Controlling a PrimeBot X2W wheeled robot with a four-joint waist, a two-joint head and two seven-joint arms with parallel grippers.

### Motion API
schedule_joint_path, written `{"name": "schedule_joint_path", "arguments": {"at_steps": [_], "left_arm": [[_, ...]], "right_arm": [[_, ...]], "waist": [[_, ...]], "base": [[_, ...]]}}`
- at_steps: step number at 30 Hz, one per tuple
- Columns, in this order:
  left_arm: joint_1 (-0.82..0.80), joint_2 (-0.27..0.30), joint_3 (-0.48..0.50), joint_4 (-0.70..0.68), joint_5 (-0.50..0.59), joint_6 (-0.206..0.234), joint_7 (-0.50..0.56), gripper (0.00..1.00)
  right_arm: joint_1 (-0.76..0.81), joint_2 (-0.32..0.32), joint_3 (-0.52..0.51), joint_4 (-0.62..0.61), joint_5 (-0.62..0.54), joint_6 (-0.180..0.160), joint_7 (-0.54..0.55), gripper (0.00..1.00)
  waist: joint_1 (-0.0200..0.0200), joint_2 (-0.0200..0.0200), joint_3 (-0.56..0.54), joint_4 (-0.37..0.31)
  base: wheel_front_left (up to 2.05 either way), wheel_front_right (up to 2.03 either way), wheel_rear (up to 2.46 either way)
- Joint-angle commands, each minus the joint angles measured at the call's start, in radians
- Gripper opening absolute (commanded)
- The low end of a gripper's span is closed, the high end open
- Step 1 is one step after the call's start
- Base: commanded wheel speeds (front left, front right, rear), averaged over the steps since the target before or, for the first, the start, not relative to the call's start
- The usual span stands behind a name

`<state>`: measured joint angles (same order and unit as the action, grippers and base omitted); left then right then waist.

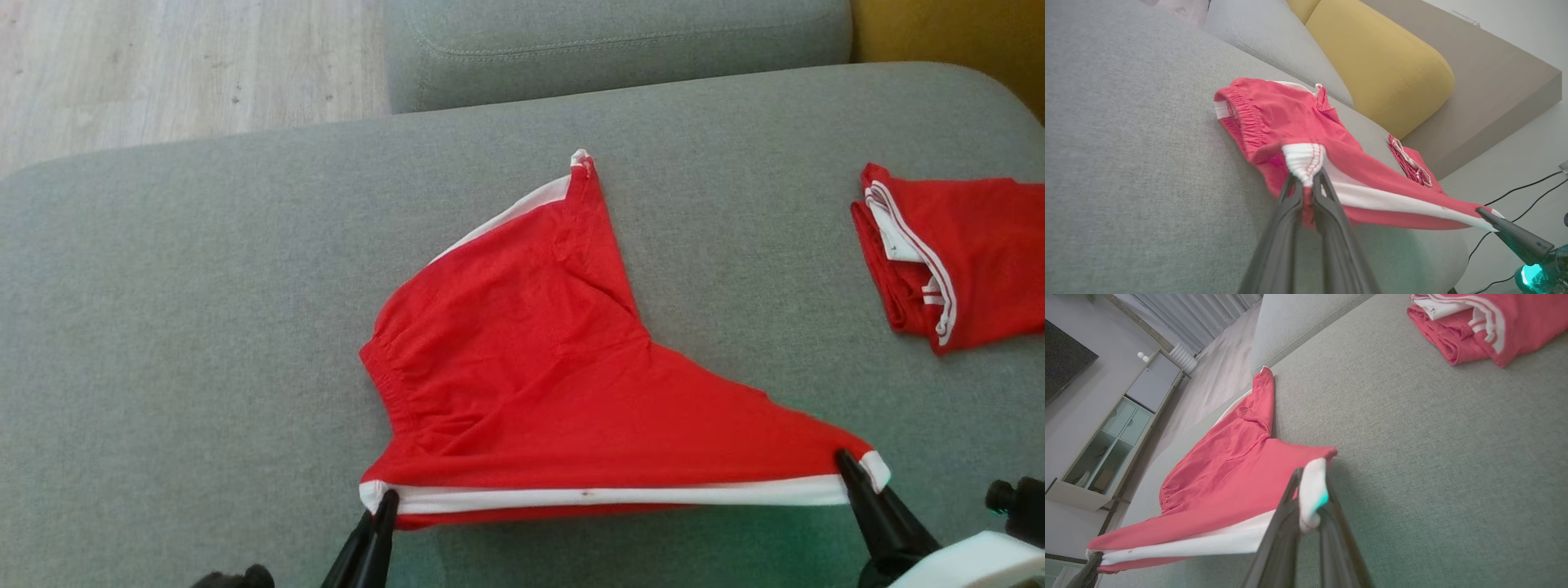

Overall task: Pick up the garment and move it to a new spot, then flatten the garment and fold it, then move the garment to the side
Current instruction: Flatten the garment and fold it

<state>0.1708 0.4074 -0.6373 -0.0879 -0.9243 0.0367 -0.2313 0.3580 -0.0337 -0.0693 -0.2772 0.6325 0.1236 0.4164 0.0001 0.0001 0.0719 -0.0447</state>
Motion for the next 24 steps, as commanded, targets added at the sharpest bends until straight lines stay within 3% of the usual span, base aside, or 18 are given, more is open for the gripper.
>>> {"name": "schedule_joint_path", "arguments": {"at_steps": [1,7,16,21,24], "left_arm": [[-0.024,0.028,0.051,-0.027,-0.003,0.011,-0.008,0.00],[-0.020,0.068,0.062,-0.142,0.005,0.026,0.014,0.00],[-0.104,0.215,0.195,-0.581,-0.001,0.094,0.124,0.00],[-0.263,0.282,0.277,-0.697,-0.042,0.120,0.248,0.00],[-0.414,0.305,0.310,-0.691,-0.087,0.117,0.336,0.00]], "right_arm": [[-0.048,-0.017,0.008,-0.032,0.003,0.007,-0.016,0.00],[-0.037,-0.017,-0.005,-0.108,0.057,0.007,-0.030,0.00],[-0.065,-0.017,-0.047,-0.421,0.304,0.007,-0.015,0.00],[-0.200,-0.017,-0.054,-0.537,0.348,0.007,0.038,0.00],[-0.353,-0.017,-0.062,-0.523,0.357,0.007,0.077,0.00]], "waist": [[-0.0001,-0.0001,0.002,-0.001],[-0.0001,-0.0001,-0.008,-0.007],[-0.0001,-0.0001,0.002,-0.039],[-0.0001,-0.0001,0.060,-0.064],[-0.0001,-0.0001,0.123,-0.076]], "base": [[0.00,0.00,0.00],[0.00,0.00,0.00],[0.00,0.00,0.00],[0.00,0.00,0.00],[0.00,0.00,0.00]]}}
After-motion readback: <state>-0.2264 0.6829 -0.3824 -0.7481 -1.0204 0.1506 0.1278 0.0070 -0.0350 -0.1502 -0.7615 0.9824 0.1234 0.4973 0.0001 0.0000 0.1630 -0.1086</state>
